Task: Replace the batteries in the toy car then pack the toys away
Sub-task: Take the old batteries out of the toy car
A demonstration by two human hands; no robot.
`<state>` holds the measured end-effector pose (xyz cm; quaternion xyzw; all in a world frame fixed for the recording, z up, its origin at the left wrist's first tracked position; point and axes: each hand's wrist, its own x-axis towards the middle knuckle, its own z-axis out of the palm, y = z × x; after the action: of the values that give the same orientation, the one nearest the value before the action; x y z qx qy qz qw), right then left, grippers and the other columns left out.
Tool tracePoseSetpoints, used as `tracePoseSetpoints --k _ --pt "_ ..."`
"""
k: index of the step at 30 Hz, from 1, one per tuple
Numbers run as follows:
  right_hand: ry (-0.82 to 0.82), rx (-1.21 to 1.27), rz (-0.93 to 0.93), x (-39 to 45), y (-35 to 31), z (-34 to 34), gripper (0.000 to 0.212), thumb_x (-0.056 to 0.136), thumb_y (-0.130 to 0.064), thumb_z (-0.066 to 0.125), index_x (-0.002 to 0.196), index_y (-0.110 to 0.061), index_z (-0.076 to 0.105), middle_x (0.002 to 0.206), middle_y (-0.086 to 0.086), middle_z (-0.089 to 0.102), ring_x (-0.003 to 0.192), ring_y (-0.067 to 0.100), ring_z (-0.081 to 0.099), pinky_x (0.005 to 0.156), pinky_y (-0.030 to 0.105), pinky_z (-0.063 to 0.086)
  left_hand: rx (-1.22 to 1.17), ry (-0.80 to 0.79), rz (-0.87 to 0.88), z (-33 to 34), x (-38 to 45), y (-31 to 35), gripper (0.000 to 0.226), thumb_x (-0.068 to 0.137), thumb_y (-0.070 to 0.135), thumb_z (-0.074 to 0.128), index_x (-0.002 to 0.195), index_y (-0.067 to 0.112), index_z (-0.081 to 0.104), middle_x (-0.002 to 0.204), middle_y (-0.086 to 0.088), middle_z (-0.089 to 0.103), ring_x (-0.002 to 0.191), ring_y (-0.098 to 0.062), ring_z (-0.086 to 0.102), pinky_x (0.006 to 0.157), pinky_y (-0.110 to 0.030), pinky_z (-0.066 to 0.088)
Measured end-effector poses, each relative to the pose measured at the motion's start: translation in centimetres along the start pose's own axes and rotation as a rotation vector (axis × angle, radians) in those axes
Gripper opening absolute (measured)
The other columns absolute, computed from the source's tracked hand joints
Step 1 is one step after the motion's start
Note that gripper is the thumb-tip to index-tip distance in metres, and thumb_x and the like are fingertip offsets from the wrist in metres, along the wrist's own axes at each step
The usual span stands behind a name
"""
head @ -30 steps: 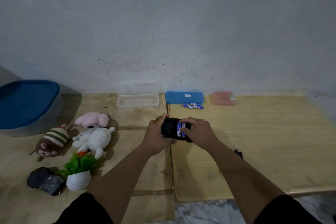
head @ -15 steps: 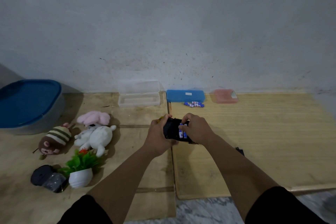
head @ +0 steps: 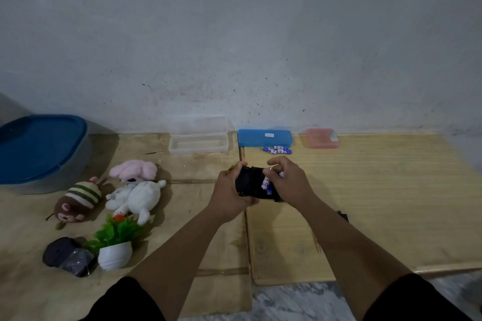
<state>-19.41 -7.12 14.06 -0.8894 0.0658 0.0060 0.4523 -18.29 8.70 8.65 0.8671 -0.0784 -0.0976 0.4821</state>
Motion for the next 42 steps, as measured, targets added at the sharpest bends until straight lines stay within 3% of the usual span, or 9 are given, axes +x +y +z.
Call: tracePoseSetpoints --k 2,6,12,17,24,29,35,39,42 --pt "0.020 0.087 0.045 0.3 -0.3 -0.5 0.017 0.094 -0.026 0.050 0.087 -0.012 0.058 0.076 -0.003 0.059 0.072 0.010 0.054 0.067 0.013 0.041 -0.005 -0.009 -0.004 -0.1 0.2 -0.1 0.087 0.046 0.039 0.082 0.123 0.041 0.041 0.115 -0.006 0.054 0.105 -0.020 0.057 0.089 -0.039 0.055" --pt "-0.007 0.336 0.249 0.5 -0.5 -1.6 0.027 0.099 -0.029 0.039 0.081 -0.011 0.048 0.067 0.005 0.054 0.055 0.012 0.051 0.048 0.022 0.035 -0.033 -0.024 -0.012 -0.2 0.2 -0.2 0.088 0.049 0.033 0.085 0.125 0.039 0.042 0.119 -0.008 0.051 0.106 -0.018 0.057 0.093 -0.037 0.053" --pt "-0.076 0.018 0.101 0.3 0.4 -1.5 0.007 0.093 -0.018 0.050 0.095 -0.015 0.057 0.084 -0.001 0.056 0.073 0.015 0.054 0.049 0.019 0.037 -0.011 -0.014 -0.009 -0.4 0.5 -0.1 0.086 0.049 0.035 0.084 0.124 0.038 0.041 0.115 -0.007 0.052 0.105 -0.021 0.057 0.091 -0.038 0.054" --pt "-0.069 -0.142 0.017 0.1 0.8 -1.0 0.018 0.088 -0.015 0.058 0.104 -0.013 0.066 0.109 0.005 0.064 0.089 0.014 0.053 0.057 0.008 0.037 -0.004 0.008 0.016 -0.7 0.5 0.0 0.083 0.061 0.017 0.085 0.130 0.031 0.040 0.116 -0.007 0.044 0.100 -0.017 0.051 0.083 -0.018 0.043" --pt "-0.076 -0.288 0.010 0.6 0.0 -0.6 0.016 0.091 -0.016 0.052 0.104 -0.012 0.061 0.110 0.011 0.063 0.093 0.022 0.055 0.077 0.033 0.049 0.003 0.019 0.017 -0.8 0.0 0.4 0.082 0.066 0.011 0.083 0.134 0.028 0.039 0.118 -0.007 0.039 0.096 -0.013 0.048 0.068 0.006 0.037" --pt "-0.107 -0.356 0.042 1.0 -0.4 -0.5 0.012 0.091 -0.026 0.055 0.095 -0.014 0.054 0.104 0.010 0.062 0.089 0.023 0.055 0.075 0.037 0.049 0.006 0.025 0.024 -0.8 -0.2 0.8 0.084 0.065 0.012 0.083 0.134 0.030 0.038 0.120 -0.005 0.039 0.100 -0.012 0.049 0.082 -0.009 0.040" --pt "-0.099 -0.276 0.034 0.1 -0.4 -0.3 0.030 0.081 -0.035 0.068 0.087 -0.017 0.044 0.089 0.007 0.059 0.081 0.025 0.059 0.070 0.041 0.052 -0.043 0.020 0.011 -0.4 -0.6 0.4 0.084 0.060 0.013 0.085 0.129 0.032 0.042 0.120 -0.007 0.043 0.108 -0.020 0.053 0.090 -0.032 0.054" --pt "-0.054 -0.268 -0.018 -0.6 -0.1 -0.1 0.029 0.080 -0.028 0.070 0.084 -0.017 0.043 0.086 0.005 0.060 0.080 0.024 0.058 0.070 0.039 0.052 -0.010 0.008 0.005 -0.2 -0.6 0.1 0.086 0.061 0.016 0.085 0.132 0.031 0.040 0.119 -0.005 0.041 0.106 -0.017 0.050 0.087 -0.019 0.047" --pt "-0.064 -0.237 -0.021 -0.7 0.2 0.0 0.028 0.082 -0.023 0.069 0.091 -0.017 0.043 0.088 0.005 0.058 0.080 0.023 0.057 0.069 0.037 0.053 -0.008 -0.015 0.003 -0.1 -0.8 0.3 0.086 0.057 0.022 0.086 0.128 0.036 0.040 0.119 -0.005 0.046 0.106 -0.018 0.053 0.088 -0.026 0.053"
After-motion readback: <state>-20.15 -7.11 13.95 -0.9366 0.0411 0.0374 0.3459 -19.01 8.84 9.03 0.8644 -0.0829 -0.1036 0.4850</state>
